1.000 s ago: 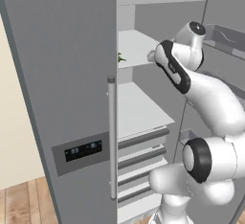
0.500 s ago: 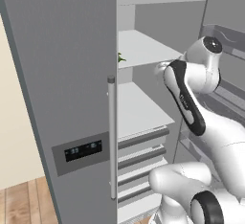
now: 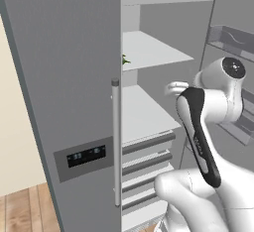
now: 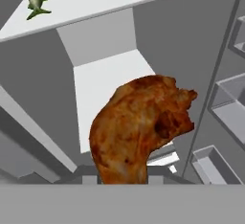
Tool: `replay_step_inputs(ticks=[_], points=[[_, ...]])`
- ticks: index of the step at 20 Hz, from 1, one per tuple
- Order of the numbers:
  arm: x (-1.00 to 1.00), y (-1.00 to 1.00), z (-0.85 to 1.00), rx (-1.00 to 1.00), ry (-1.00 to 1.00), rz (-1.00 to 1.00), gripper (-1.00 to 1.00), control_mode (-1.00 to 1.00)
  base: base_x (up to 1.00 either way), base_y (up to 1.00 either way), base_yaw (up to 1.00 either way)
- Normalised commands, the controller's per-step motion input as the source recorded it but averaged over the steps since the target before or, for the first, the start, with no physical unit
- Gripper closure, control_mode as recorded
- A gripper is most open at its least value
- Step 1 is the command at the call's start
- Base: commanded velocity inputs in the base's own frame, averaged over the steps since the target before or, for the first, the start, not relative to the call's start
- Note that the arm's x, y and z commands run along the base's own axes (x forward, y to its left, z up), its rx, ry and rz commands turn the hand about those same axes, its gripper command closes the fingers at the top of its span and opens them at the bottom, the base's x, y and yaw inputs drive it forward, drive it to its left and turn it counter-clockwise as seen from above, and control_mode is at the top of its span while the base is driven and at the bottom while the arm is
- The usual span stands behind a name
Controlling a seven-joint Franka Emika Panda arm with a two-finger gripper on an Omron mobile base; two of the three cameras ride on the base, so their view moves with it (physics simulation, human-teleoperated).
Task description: Gather the eggplant and squash from the fridge and place them on a tray on the dining counter. Then gather the chicken drumstick and fish from the fridge and place them on the other tray.
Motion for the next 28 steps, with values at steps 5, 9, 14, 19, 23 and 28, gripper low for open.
replay_step_inputs(ticks=[5, 9, 14, 19, 23, 28], points=[[0.00, 0.00, 0.00, 0.00, 0.00, 0.00, 1.00, 1.00, 0.00, 0.00, 0.00], [0.00, 0.00, 0.00, 0.00, 0.00, 0.00, 1.00, 1.00, -0.64, 0.00, 0.00], [0.00, 0.00, 0.00, 0.00, 0.00, 0.00, 1.00, 1.00, -1.00, 0.00, 0.00], [0.00, 0.00, 0.00, 0.00, 0.00, 0.00, 1.00, 1.00, -1.00, 0.08, -0.02], [0.00, 0.00, 0.00, 0.00, 0.00, 0.00, 1.00, 1.00, -1.00, 0.00, -0.43], [0.00, 0.00, 0.00, 0.00, 0.00, 0.00, 1.00, 1.00, -1.00, 0.00, -0.63]])
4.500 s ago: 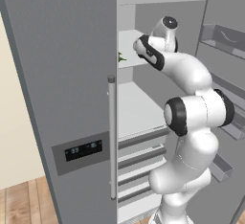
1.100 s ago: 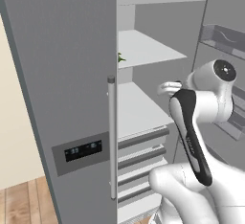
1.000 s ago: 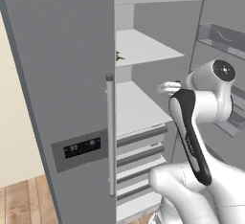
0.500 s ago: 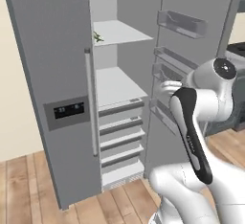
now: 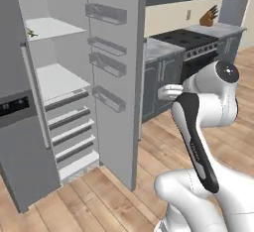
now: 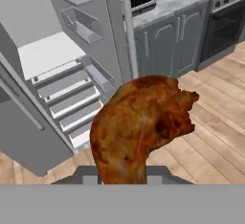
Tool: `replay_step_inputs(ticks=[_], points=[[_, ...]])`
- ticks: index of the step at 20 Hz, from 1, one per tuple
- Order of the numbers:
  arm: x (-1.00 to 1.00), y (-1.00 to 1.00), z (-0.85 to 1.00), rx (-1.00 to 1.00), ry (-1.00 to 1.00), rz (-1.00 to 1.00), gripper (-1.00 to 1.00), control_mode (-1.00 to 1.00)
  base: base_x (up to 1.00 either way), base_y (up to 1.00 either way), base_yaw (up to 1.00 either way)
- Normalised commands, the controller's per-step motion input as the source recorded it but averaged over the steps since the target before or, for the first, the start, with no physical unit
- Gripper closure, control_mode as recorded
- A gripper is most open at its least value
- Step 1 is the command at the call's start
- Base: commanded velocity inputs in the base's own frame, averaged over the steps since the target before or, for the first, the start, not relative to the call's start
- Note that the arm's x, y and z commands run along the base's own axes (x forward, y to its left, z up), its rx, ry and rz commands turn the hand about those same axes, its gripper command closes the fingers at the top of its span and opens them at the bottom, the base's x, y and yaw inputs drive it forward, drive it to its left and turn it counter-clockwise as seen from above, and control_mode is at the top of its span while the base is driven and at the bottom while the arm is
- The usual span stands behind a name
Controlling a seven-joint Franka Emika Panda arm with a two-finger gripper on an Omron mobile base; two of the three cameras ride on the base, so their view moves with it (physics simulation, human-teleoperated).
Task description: Gather the eggplant and squash from the fridge and place them on a tray on the dining counter. Then gather the chicken drumstick and fish from the fridge and place them on the other tray.
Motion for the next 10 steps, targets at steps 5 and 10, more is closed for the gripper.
replay_step_inputs(ticks=[5, 10], points=[[0.00, 0.00, 0.00, 0.00, 0.00, 0.00, 1.00, 1.00, -0.88, 0.00, -0.67], [0.00, 0.00, 0.00, 0.00, 0.00, 0.00, 1.00, 1.00, -0.76, 0.00, -0.65]])
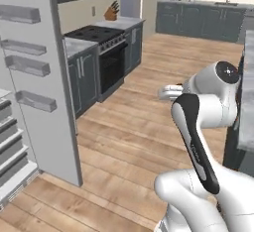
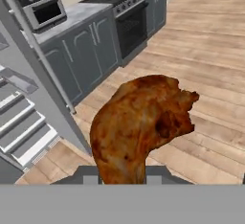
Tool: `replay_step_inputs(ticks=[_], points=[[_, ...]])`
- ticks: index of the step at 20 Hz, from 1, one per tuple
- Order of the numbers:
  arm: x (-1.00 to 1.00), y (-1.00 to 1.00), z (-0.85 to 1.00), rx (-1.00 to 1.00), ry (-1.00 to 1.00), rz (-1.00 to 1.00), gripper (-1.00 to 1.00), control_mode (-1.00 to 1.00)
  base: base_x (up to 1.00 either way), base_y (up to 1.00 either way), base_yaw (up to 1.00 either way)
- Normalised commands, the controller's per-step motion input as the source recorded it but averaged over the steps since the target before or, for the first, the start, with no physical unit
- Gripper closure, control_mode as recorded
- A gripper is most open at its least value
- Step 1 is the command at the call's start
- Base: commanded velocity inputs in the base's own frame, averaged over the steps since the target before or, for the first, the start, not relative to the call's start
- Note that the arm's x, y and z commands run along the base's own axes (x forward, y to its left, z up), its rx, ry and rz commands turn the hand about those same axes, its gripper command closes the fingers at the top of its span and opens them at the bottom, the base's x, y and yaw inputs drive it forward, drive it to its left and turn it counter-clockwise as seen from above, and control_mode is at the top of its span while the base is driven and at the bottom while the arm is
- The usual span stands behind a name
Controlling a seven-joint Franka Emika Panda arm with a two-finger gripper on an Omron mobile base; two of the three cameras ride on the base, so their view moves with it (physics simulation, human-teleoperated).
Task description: Gather the eggplant and squash from the fridge and place them on a tray on the dining counter. Then gather the chicken drumstick and fish from the fridge and place them on the other tray.
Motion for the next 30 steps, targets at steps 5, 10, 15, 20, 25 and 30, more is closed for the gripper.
replay_step_inputs(ticks=[5, 10, 15, 20, 25, 30], points=[[0.00, 0.00, 0.00, 0.00, 0.00, 0.00, 1.00, 1.00, -0.79, -0.04, -0.61], [0.00, 0.00, 0.00, 0.00, 0.00, 0.00, 1.00, 1.00, -0.64, -0.45, -0.57], [0.00, 0.00, 0.00, 0.00, 0.00, 0.00, 1.00, 1.00, -0.12, -1.00, -0.16], [0.00, 0.00, 0.00, 0.00, 0.00, 0.00, 1.00, 1.00, 0.00, -1.00, -0.09], [0.00, 0.00, 0.00, 0.00, 0.00, 0.00, 1.00, 1.00, 0.00, -1.00, -0.09], [0.00, 0.00, 0.00, 0.00, 0.00, 0.00, 1.00, 1.00, 0.02, -1.00, -0.08]])
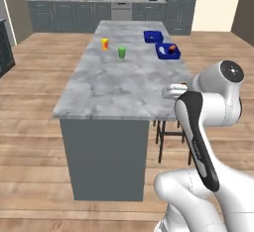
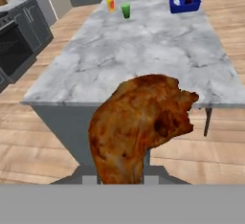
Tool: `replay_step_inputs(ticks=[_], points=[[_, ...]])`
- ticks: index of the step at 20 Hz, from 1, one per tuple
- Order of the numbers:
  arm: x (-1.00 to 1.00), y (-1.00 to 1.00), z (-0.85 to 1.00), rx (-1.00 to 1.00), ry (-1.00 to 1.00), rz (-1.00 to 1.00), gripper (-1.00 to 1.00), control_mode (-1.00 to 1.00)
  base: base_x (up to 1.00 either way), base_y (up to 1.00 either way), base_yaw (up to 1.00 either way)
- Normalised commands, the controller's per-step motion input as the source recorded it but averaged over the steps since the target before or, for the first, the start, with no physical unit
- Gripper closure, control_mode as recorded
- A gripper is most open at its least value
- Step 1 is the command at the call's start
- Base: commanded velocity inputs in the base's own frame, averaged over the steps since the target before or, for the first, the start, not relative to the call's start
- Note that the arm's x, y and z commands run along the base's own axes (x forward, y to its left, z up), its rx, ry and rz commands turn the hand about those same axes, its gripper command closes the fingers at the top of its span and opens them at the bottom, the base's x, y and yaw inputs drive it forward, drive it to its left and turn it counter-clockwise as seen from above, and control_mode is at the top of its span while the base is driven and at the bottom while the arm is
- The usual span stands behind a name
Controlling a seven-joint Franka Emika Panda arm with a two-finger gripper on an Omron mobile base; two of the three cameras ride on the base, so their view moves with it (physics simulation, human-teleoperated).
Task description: Gather the eggplant and squash from the fridge and place them on a tray on the dining counter. Then gather the chicken drumstick and fish from the fridge and place them on the other tray.
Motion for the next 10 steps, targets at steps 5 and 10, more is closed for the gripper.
replay_step_inputs(ticks=[5, 10], points=[[0.00, 0.00, 0.00, 0.00, 0.00, 0.00, 1.00, 1.00, 0.13, -1.00, -0.07], [0.00, 0.00, 0.00, 0.00, 0.00, 0.00, 1.00, 1.00, 0.24, -1.00, -0.05]])
